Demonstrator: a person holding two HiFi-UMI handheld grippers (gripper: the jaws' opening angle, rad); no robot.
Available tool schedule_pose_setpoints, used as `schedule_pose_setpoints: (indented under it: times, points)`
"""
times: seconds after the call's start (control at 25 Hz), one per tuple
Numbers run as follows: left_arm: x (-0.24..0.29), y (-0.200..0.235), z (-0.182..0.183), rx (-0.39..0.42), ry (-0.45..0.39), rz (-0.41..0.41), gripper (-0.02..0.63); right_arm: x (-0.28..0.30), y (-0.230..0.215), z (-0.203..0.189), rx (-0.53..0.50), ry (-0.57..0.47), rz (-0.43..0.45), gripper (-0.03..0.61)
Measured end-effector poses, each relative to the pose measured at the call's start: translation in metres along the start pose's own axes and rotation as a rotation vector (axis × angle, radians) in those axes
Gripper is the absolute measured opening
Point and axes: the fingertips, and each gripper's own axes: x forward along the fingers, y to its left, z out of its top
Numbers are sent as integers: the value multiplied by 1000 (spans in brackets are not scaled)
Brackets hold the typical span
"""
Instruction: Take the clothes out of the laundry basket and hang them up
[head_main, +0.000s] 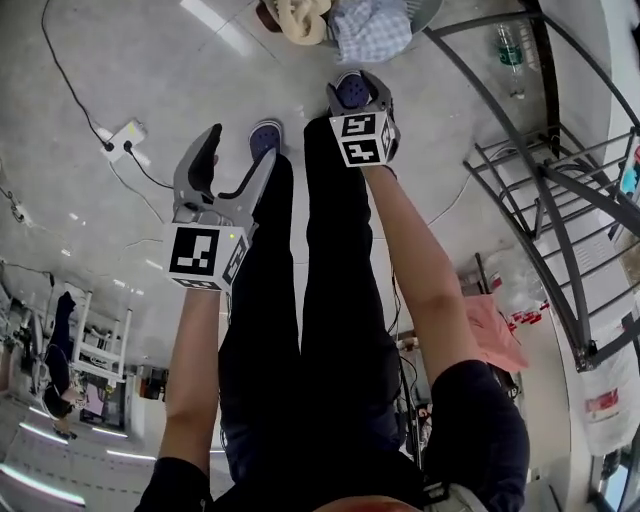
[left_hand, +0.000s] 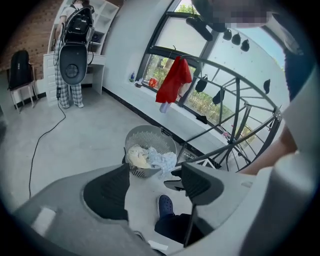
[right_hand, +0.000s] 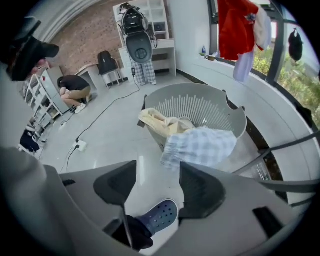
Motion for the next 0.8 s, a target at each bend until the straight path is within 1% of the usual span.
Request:
schedule_pose_setpoints:
  times: [0.2, 0.32, 0.36, 0.4, 0.44, 0.48, 0.56, 0.64, 0.8]
  points:
    - [14, 10, -16, -14, 6, 0, 313, 29, -10, -2, 111, -23, -20, 261]
    - [16, 13, -23, -10, 11, 7, 313, 40, -14, 2, 199, -44, -19, 256]
    - [16, 15, -25, -8, 14, 7, 313, 44, -17, 3, 223, -48, -29, 240]
    - [17, 18, -27, -10, 16, 6, 313, 48, -22, 5, 238, -50, -49, 202]
    - [18, 21, -28, -13, 17, 5, 313, 50, -27, 7, 245, -51, -73, 149]
    - [18, 24, -28, -16, 18, 6, 313, 52, -31, 9, 250, -51, -91, 131]
    - [15, 29, -28, -16, 17, 12, 313, 51, -32, 11, 253, -51, -101, 117]
    - [13, 33, -26, -14, 14, 17, 313, 46, -30, 11, 233, -52, -106, 94]
    - [12, 36, -21, -18, 10, 17, 313, 31, -29, 10, 202, -55, -115, 84]
